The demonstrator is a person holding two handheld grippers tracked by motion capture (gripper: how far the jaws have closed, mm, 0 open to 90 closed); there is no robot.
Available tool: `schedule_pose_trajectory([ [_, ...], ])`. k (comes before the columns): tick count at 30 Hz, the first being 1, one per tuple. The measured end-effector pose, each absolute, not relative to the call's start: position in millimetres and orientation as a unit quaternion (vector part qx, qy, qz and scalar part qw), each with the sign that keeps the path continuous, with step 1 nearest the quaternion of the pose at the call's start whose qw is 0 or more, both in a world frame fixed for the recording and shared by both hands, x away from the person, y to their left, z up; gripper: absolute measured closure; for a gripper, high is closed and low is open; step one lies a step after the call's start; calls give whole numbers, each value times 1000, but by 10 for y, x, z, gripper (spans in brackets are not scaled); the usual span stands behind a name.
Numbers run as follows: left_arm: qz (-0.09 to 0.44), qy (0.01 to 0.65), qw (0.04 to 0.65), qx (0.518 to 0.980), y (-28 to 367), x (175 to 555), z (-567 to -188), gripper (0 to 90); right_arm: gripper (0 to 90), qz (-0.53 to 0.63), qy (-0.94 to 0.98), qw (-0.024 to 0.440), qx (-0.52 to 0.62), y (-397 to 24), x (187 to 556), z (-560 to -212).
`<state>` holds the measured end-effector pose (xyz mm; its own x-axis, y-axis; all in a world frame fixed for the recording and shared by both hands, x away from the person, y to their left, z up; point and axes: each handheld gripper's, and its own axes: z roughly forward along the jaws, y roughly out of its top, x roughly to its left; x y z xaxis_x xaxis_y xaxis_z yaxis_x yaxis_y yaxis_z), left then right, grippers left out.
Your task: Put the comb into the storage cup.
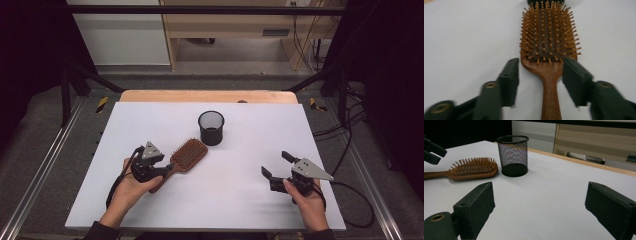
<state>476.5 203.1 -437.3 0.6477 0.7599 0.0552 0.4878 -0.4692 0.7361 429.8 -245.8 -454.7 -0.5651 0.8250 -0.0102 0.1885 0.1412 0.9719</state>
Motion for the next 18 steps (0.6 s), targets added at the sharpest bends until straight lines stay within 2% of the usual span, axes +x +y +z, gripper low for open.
schedule_pose_trajectory([
  [5,196,387,348,831,1999,4777,-4383,217,88,546,697,291,362,-2458,4295,-4543],
  [7,196,388,352,829,2004,4778,-4371,161,88,547,696,291,362,-2457,4295,-4542],
  [12,189,393,361,824,2029,4780,-4350,85,84,546,697,291,361,-2452,4293,-4540],
  [18,187,388,364,826,2018,4768,-4313,73,83,546,698,291,361,-2452,4292,-4540],
])
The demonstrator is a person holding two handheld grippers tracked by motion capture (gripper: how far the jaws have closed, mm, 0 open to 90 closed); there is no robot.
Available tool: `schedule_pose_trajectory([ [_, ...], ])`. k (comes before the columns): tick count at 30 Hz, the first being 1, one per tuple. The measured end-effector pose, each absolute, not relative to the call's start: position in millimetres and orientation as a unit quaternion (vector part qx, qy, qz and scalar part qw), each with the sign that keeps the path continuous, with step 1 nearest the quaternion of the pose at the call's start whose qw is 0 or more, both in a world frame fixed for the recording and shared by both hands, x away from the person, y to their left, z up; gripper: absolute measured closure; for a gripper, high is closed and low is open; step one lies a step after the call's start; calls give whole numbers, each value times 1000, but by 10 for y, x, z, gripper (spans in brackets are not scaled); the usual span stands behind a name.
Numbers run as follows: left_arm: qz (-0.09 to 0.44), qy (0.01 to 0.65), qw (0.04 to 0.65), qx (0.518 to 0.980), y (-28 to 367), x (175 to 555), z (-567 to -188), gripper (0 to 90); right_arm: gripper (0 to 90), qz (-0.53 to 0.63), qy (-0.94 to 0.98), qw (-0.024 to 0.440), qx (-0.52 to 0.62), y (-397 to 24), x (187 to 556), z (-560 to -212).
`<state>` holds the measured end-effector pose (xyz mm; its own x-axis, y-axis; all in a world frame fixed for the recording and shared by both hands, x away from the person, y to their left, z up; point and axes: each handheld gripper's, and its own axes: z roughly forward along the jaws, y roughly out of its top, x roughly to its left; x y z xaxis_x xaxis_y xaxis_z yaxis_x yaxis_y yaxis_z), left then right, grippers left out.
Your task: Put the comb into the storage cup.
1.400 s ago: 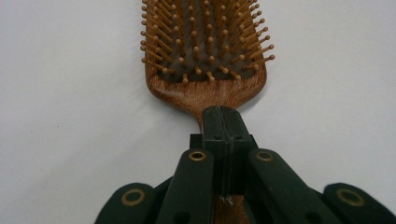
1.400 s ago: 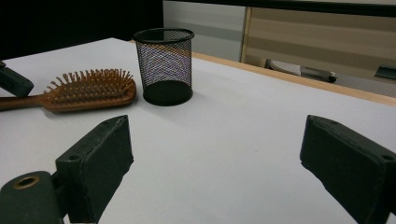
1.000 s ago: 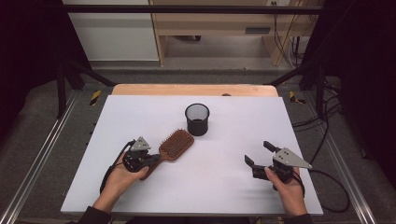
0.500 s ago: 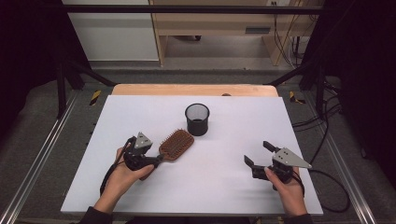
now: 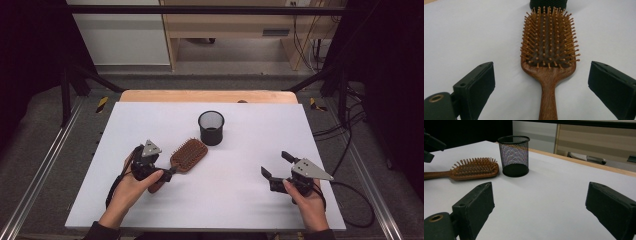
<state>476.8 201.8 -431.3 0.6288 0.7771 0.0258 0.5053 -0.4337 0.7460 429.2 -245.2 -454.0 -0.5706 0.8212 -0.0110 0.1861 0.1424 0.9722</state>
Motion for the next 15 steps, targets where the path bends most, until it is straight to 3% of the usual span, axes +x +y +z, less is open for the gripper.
schedule_pose_trajectory([
  [15,176,384,327,845,1940,4796,-4478,55,80,545,700,289,359,-2443,4292,-4541],
])
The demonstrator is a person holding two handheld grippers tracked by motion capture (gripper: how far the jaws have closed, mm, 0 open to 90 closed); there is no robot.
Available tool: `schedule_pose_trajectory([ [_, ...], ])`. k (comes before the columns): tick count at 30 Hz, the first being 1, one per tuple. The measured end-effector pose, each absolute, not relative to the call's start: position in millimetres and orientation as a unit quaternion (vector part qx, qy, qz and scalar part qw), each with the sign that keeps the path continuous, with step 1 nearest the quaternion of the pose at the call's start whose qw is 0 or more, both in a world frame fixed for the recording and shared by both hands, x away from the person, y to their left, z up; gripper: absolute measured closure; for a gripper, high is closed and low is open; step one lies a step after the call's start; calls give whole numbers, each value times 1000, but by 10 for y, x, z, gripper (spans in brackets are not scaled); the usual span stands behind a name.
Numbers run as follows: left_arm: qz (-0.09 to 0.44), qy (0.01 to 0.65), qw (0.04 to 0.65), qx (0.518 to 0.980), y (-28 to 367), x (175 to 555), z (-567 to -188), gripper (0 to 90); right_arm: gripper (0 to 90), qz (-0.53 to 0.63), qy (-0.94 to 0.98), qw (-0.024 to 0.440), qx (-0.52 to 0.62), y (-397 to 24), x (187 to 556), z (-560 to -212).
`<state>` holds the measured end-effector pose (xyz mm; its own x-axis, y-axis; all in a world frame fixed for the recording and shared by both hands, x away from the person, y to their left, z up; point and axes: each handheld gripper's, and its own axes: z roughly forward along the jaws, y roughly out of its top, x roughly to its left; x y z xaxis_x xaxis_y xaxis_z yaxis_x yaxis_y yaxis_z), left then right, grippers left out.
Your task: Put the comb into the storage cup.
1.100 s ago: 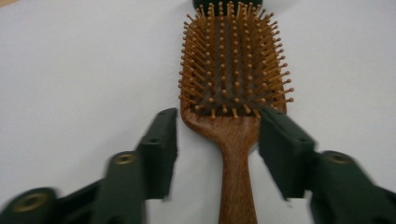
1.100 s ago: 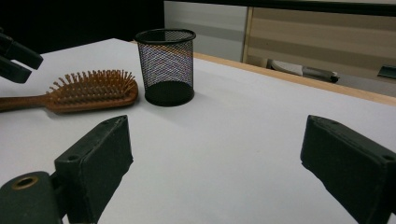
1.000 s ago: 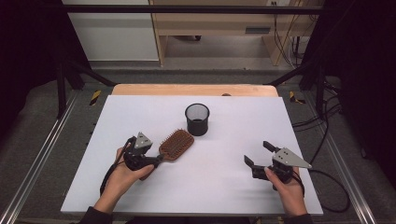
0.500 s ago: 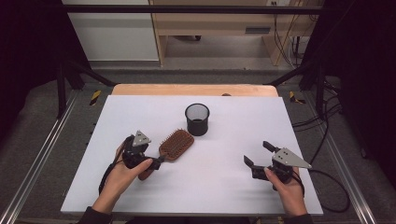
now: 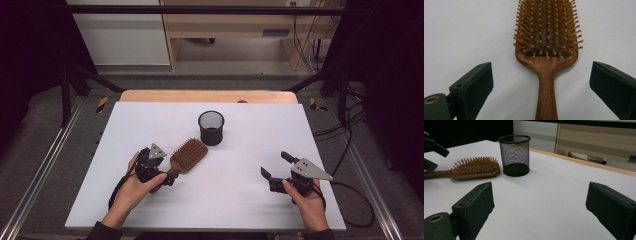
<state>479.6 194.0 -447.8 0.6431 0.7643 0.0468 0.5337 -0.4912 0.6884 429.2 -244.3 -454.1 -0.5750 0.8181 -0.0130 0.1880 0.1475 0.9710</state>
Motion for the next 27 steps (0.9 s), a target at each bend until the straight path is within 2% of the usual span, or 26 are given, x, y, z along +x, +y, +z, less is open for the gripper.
schedule_pose_trajectory([
  [16,151,381,303,860,1877,4906,-4507,66,79,542,704,287,359,-2433,4300,-4551],
  [27,148,358,234,892,1751,4964,-4437,90,79,544,706,286,353,-2422,4297,-4541],
])
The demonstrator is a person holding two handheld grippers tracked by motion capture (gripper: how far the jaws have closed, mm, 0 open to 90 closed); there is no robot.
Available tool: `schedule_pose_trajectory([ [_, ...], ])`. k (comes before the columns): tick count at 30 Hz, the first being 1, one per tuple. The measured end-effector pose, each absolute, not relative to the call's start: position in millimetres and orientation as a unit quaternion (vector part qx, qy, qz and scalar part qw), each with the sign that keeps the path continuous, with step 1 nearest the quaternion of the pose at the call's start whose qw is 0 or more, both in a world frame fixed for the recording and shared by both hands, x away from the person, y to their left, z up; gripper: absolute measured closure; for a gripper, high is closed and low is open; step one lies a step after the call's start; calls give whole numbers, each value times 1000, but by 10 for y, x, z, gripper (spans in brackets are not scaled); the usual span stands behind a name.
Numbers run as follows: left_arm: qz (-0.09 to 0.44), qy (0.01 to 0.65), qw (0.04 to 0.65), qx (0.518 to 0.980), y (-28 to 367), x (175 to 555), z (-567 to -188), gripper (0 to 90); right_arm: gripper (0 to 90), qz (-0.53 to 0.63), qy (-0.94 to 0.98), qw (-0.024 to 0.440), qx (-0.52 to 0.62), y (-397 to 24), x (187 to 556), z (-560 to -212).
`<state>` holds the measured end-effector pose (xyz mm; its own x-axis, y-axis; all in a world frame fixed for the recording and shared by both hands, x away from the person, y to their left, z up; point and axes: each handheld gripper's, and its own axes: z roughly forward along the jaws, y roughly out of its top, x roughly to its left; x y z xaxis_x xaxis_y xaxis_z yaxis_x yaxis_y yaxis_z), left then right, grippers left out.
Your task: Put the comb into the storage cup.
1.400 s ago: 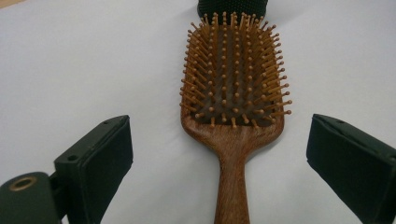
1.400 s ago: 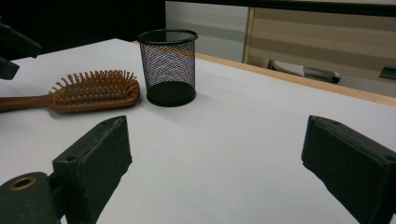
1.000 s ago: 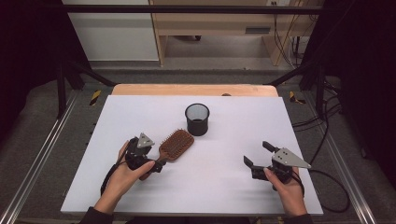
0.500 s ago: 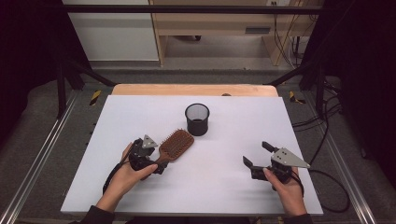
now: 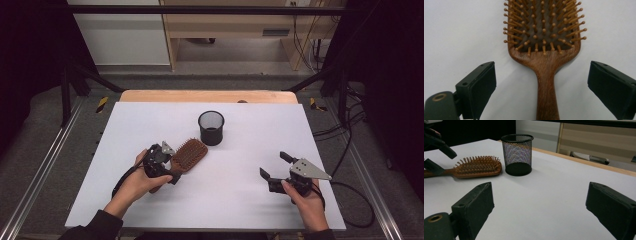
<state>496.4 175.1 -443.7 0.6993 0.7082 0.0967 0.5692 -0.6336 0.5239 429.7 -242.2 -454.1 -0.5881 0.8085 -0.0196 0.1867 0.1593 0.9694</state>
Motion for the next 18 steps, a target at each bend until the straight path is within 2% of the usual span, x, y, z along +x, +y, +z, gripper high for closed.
schedule_pose_trajectory([
  [8,138,364,213,896,1735,5002,-4494,193,80,546,705,285,352,-2432,4292,-4533],
  [18,107,374,218,895,1762,5035,-4495,446,80,545,706,283,352,-2428,4293,-4537],
])
